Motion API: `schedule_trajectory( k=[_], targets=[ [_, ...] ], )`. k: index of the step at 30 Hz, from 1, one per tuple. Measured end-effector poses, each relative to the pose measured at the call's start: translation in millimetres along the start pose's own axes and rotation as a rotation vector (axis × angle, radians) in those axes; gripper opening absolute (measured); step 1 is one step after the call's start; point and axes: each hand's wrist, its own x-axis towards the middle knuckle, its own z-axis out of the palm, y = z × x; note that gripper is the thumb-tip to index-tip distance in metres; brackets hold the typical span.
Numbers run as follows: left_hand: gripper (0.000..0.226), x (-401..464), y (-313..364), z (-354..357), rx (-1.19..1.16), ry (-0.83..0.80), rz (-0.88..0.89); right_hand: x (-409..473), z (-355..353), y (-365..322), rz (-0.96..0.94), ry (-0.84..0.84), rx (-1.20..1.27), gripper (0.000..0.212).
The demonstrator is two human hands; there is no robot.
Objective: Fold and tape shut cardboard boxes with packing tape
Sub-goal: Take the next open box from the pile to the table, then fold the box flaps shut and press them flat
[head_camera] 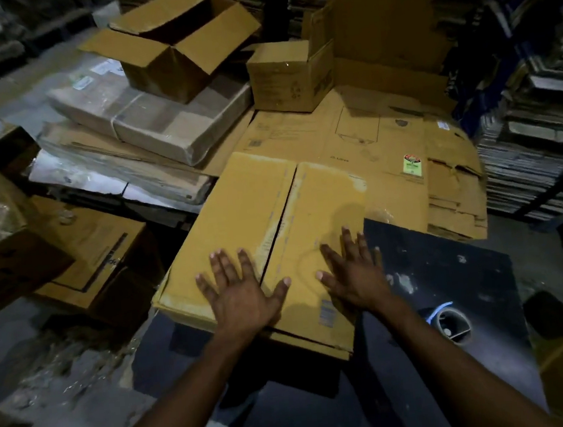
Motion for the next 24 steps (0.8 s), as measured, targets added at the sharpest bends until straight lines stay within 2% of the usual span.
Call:
schedule_trajectory(
  k=[3,5,11,14,16,18,20,22,24],
  targets=[
    [0.132,-22,-8,3,-0.043,-0.038,-0.194,-9,23,-4,-0.014,0.042,0.026,0.076],
    [0.134,-28,-17,9,-0.061,-0.039,-0.223,-23,31,-11,0.017,0.071,0.032,0.077],
    [0.137,15,-50,4,0.010,-0.023,0.051,-70,39,-61,0.043,0.018,0.008,0.101],
    [0.137,60,-63,-16,0.177,-0.103,0.179,-78,33,-79,0.026,-0.054,-0.045,0.102],
    [0.132,77,-61,-24,0.261,-0.153,0.201,-74,25,-88,0.021,-0.091,-0.066,0.099],
    [0.123,76,-41,-20,0.261,-0.171,0.218,-72,14,-98,0.004,-0.077,-0.096,0.094],
    [0.123,57,-4,-7,0.166,-0.184,0.205,-73,0,-104,-0.072,-0.031,-0.116,0.081],
    [0.137,34,35,4,0.045,-0.183,0.119,-73,-14,-92,-0.128,0.008,0.002,0.056],
    [0.145,23,57,11,-0.008,-0.144,0.054,-72,-26,-54,-0.058,0.094,0.236,0.037]
  ],
)
